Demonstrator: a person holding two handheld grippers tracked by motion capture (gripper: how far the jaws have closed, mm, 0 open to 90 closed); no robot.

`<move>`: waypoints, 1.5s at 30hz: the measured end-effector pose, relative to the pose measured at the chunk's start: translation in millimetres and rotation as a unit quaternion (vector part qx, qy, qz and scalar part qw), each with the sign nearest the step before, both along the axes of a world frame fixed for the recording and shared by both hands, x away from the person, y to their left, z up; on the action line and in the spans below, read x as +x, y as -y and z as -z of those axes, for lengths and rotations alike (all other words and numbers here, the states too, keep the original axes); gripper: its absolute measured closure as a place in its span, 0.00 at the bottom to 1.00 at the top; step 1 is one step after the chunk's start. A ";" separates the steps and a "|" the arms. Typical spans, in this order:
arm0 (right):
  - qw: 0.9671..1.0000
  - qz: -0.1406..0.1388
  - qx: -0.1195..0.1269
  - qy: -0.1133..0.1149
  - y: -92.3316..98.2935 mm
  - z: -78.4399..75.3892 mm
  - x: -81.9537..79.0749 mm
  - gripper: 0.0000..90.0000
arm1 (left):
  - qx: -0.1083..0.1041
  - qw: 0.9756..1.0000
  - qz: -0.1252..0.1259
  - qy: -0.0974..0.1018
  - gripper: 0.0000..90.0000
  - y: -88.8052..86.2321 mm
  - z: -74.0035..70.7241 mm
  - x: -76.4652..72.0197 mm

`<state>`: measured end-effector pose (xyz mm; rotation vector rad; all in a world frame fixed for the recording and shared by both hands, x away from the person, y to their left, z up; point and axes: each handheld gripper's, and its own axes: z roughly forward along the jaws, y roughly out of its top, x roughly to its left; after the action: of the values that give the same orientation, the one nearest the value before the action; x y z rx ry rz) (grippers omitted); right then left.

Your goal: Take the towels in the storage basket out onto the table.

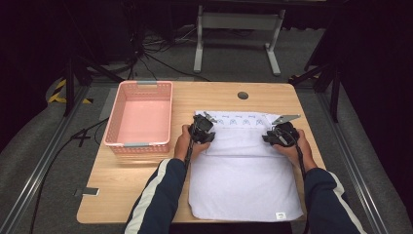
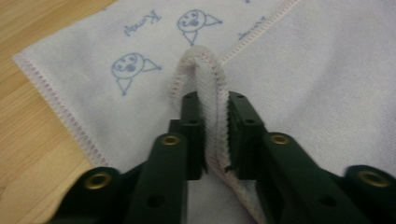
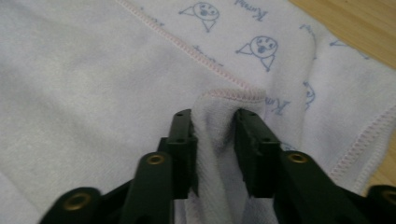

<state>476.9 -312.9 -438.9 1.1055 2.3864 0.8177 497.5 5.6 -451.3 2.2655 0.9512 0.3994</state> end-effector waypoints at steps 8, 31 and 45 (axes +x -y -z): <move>0.997 -0.036 0.051 0.037 14.3 -32.9 -24.9 0.94 | -0.039 0.998 0.034 0.048 0.93 -14.6 -36.5 -24.5; 0.974 -0.206 0.088 0.025 55.9 -40.2 -159.7 0.92 | -0.043 0.973 0.216 0.066 0.91 -67.1 -32.5 -156.4; 0.970 -0.237 0.047 -0.034 68.6 -13.9 -198.7 0.82 | 0.044 0.965 0.253 0.058 0.80 -66.1 -4.1 -197.8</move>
<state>278.2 -381.5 -425.0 0.5978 2.7398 1.0666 299.7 71.7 -447.2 2.4281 0.2772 0.3458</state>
